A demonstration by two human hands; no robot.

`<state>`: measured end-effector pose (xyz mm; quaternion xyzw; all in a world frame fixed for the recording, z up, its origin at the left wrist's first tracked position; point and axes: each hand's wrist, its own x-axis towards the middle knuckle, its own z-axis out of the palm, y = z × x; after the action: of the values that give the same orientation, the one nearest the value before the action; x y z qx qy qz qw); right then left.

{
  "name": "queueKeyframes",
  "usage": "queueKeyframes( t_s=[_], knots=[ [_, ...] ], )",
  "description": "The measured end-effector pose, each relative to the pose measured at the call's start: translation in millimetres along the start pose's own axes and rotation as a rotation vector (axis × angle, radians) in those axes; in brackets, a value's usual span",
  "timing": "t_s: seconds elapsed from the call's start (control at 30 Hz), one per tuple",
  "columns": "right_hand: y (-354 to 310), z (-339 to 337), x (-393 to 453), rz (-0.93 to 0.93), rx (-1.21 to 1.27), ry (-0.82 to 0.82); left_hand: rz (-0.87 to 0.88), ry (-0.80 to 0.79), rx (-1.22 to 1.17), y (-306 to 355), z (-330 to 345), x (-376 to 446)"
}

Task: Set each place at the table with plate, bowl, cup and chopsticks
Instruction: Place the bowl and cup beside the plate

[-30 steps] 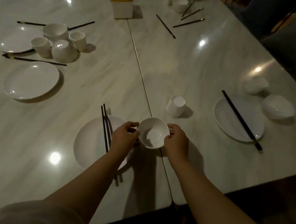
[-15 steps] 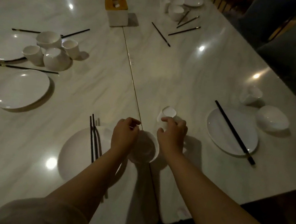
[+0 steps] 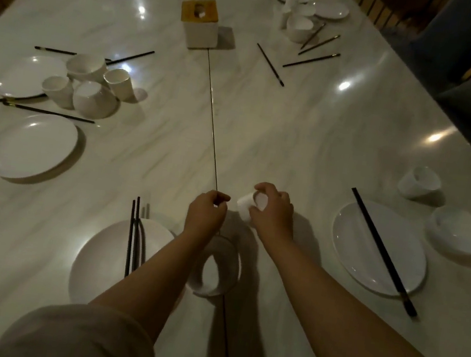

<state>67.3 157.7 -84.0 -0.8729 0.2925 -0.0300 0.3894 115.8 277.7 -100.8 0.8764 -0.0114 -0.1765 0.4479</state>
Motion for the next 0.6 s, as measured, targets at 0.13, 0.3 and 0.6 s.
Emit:
queueKeyframes(
  t_s=[0.13,0.3,0.6],
  knots=[
    [-14,-2,2,-0.01,0.502,-0.147,-0.304,-0.052,-0.368,-5,-15,9],
    [-24,8,-2,0.091,0.764,-0.407,-0.411,-0.142,-0.715,-2,-39,0],
    [-33,35,1,0.088,0.549,-0.283,-0.336,0.076,-0.623,-14,-61,-5]
  ],
)
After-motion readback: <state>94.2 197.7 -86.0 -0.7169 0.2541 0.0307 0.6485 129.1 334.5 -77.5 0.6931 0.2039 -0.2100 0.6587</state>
